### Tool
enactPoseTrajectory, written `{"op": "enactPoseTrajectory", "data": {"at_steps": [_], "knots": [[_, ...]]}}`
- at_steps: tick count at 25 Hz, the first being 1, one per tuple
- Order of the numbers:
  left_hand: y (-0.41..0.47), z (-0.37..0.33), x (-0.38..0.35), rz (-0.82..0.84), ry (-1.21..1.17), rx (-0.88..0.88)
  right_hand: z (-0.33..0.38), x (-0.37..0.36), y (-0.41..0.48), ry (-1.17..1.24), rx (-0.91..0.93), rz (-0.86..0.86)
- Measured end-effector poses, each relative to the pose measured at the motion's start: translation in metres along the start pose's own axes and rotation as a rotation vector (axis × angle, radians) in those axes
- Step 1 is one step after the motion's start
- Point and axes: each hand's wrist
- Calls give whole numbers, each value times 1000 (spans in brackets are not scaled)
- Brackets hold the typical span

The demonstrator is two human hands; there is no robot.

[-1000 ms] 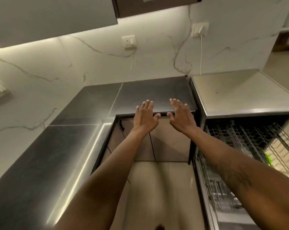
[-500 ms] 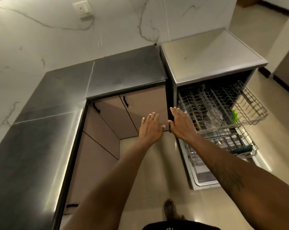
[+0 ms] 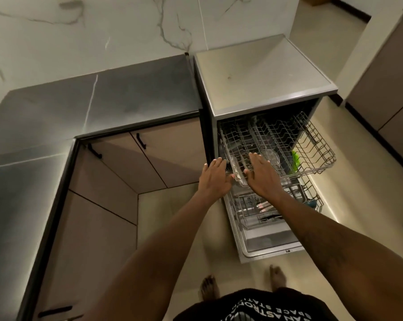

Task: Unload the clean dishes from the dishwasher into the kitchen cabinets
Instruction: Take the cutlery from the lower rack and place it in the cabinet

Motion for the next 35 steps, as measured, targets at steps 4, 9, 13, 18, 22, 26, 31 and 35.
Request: {"op": "enactPoseTrajectory", "data": {"at_steps": [4,9,13,18,22,26,31,35], "knots": [[48,-35,-39,-8,46,62,-51,8,33,29,9,48],[102,-101,-87,-17,-4,141,-127,32,71,-7,53,137],[133,-131,-128,-24,-67,182,-180,25,91,-71,87,203],[159,-129,-219,84,-51,153,-239,-34,117,-129,134,177],[177,-109,-297,107,-7,137,-287,-106,133,-190,148,196],[178,-100,-362,49,27,140,-327,-164,141,-153,235,52],[175,-84,-391,-94,57,42,-354,-197,153,-87,384,-139],[179,-81,-401,-182,42,43,-365,-214,161,-107,455,-233]]}}
Point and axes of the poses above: each hand's wrist, its own y-axis towards the middle knuckle, its own x-axis out of the back of the hand, z = x × y, and after that the axes turned 11 degrees about -x, right-handed
